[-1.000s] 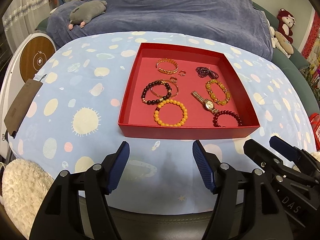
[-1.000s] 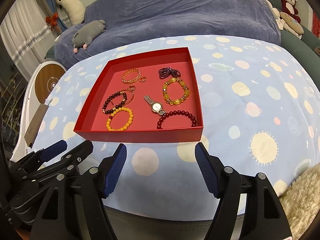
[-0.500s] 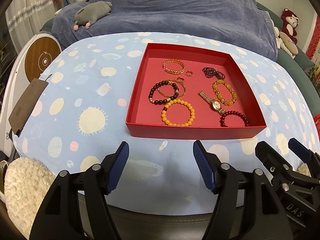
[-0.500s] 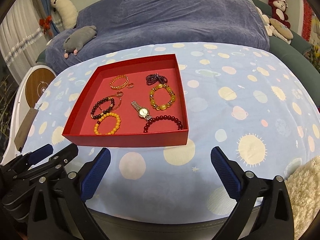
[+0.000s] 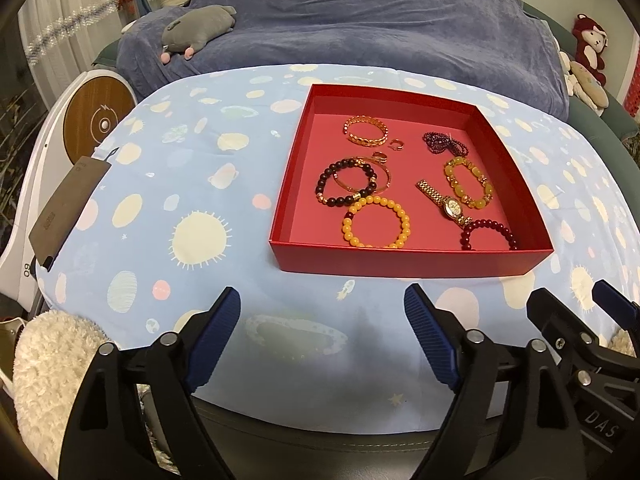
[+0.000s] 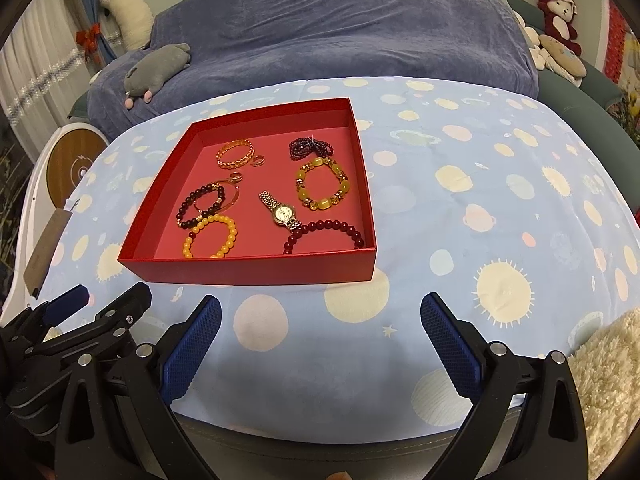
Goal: Organize jewelry
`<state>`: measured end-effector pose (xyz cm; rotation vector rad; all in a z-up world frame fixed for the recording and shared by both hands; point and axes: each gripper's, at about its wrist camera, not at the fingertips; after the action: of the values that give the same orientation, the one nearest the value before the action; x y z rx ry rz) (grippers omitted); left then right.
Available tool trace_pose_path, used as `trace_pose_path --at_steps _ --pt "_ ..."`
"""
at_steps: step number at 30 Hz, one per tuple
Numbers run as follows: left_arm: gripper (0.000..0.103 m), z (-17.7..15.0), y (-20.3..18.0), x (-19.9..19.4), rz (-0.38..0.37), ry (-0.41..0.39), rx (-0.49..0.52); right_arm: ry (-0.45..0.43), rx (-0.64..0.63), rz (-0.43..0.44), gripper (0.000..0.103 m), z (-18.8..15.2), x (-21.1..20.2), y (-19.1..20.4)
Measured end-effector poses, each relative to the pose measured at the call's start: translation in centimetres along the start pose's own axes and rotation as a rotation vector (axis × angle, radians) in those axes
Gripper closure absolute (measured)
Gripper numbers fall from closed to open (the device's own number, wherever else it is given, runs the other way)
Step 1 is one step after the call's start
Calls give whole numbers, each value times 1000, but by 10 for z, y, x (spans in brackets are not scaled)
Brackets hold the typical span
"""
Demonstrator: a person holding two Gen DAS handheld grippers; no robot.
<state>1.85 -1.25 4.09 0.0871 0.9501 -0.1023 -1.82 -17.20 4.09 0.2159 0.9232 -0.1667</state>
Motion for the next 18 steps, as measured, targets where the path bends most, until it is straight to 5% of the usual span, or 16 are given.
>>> trace_pose_path --at_steps 6,18 --pt "8 1 3 1 20 -4 -6 1 4 -13 7 1 1 -2" --pt "7 -1 4 4 26 4 -7 4 -4 -22 7 0 2 0"
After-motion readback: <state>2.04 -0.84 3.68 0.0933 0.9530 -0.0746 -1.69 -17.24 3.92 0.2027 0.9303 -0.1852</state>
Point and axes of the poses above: each gripper's, at about its wrist camera, not at the fingertips, and x roughly the way its jaws point, y to its left, z to its top, and after that the axes turned 1 degree about -y, right-handed
